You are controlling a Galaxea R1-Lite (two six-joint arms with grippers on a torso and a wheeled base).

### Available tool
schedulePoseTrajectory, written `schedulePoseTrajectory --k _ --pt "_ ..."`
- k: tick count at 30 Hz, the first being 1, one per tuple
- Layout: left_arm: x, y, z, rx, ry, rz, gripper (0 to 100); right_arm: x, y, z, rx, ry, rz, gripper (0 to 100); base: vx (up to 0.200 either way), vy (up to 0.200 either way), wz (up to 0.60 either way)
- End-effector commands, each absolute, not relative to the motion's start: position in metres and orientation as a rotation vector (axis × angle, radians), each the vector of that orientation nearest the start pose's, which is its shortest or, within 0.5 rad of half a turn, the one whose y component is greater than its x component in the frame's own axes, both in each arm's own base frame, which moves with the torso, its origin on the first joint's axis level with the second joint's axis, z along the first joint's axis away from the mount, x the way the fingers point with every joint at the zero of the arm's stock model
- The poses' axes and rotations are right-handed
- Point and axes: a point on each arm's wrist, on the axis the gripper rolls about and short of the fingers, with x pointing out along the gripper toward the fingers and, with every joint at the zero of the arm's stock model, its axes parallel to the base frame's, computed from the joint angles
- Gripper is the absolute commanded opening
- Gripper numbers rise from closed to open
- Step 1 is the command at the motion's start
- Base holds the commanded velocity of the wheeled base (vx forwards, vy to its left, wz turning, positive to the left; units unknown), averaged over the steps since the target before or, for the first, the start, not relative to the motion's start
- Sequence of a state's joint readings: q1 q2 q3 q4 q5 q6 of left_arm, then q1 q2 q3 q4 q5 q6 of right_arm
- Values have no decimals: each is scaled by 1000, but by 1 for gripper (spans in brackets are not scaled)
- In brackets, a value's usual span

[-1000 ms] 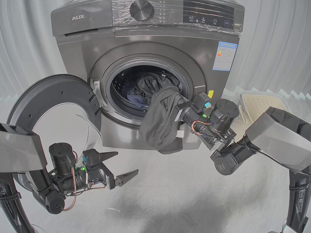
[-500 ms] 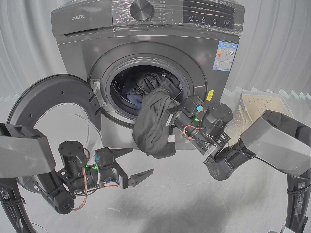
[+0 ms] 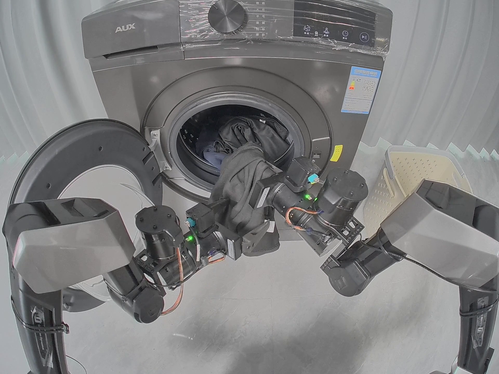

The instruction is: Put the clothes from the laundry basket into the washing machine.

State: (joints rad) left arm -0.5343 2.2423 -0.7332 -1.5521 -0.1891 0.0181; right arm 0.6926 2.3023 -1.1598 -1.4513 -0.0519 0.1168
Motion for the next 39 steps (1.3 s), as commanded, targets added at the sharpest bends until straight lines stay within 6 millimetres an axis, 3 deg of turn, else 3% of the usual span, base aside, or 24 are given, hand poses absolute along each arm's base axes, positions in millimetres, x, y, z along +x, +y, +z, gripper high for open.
schedulePoseTrajectory --k 1,12,19,20,25,31,39 --pt "335 -199 58 -7 -47 -689 100 334 283 129 236 -257 647 0 0 0 0" --pt "361 -191 55 -34 -81 -622 100 319 289 125 242 -221 651 0 0 0 0" --pt "364 -189 54 -36 -84 -583 100 318 288 122 247 -206 650 0 0 0 0" --pt "364 -189 54 -36 -83 -583 0 318 288 122 247 -205 650 0 0 0 0" --pt "364 -187 58 -40 -93 -577 0 314 283 122 252 -195 648 0 0 0 0" --pt "360 -177 77 -50 -127 -562 0 309 273 117 248 -156 638 0 0 0 0" --pt "335 -174 106 -71 -153 -590 0 303 265 93 215 -63 629 0 0 0 0"
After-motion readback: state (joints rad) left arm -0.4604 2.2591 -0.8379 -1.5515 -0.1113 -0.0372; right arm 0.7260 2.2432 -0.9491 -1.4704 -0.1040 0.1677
